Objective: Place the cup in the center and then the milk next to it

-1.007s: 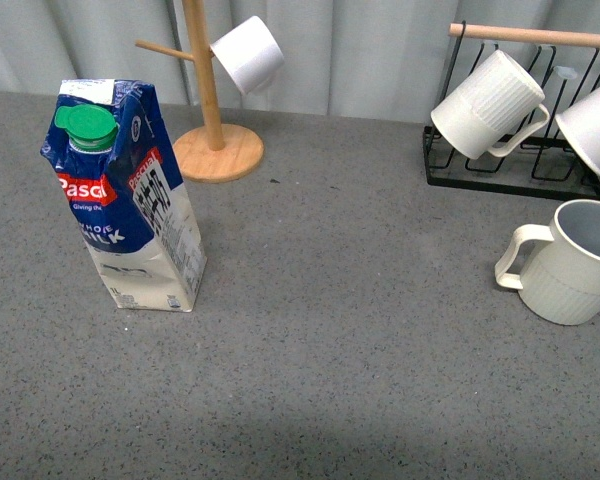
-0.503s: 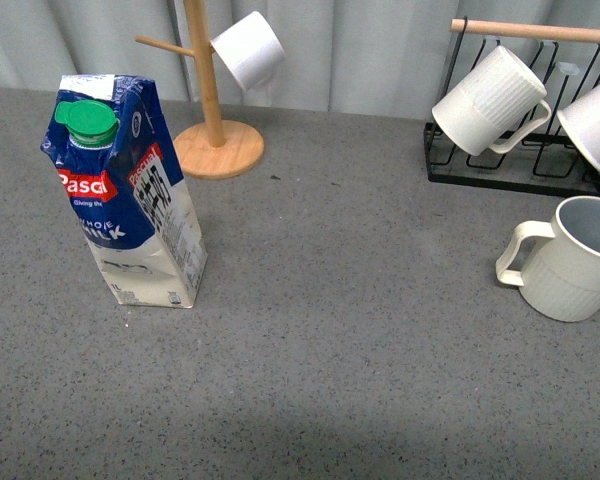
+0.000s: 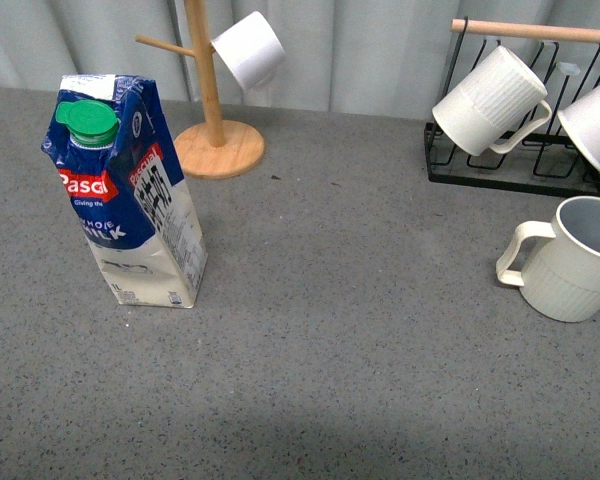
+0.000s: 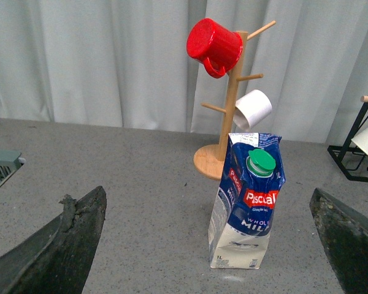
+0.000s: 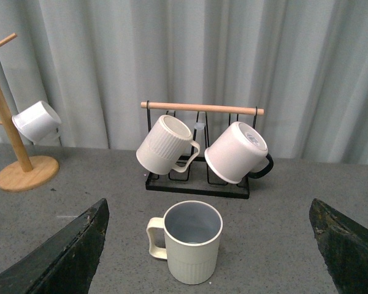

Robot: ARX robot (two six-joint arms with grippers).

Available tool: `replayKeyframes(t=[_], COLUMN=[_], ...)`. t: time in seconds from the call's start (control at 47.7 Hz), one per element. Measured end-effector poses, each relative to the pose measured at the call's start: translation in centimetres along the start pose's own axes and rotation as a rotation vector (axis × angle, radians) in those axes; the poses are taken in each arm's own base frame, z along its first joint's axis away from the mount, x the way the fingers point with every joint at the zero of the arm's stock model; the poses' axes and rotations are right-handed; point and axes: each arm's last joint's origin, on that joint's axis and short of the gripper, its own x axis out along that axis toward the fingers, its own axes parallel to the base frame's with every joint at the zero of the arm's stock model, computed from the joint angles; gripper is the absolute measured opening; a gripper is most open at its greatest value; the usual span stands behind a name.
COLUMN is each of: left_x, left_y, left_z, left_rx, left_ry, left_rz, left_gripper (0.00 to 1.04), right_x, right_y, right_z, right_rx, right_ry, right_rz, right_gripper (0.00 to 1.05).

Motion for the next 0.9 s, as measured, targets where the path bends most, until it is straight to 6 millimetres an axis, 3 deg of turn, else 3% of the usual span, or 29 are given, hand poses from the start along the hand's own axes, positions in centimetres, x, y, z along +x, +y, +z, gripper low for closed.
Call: replayKeyframes(t=[0.336, 0.462, 0.587, 0.671, 0.776, 0.902], left_x=[0.0, 0.0, 0.0, 0.0, 0.0, 0.0], left_y=[0.0, 0.0, 0.0, 0.0, 0.0, 0.0], left_z=[0.0, 0.0, 0.0, 0.0, 0.0, 0.0], left_rx=[0.0, 0.0, 0.0, 0.0, 0.0, 0.0], left_ry=[0.0, 0.0, 0.0, 0.0, 0.0, 0.0], left_rz=[0.0, 0.001, 0.0, 0.0, 0.0, 0.0], left_gripper=[0.98, 0.98, 0.98, 0.98, 0.98, 0.98], right_x=[0.0, 0.3, 1.4, 2.7, 7.1, 11.7], right_y=[0.0, 0.1, 0.2, 0.3, 0.2, 0.1], right_z=[0.0, -0.1, -0.1, 0.4, 1.5, 0.3], right_rx=[0.0, -0.148, -0.247, -0.246, -0.188, -0.149], right_ry=[0.0, 0.042, 0.11, 0.142, 0.231, 0.407], right_rz=[0.0, -0.17, -0.16, -0.12, -0.086, -0.069], right_gripper=[0.96, 0.96, 0.96, 0.96, 0.96, 0.96])
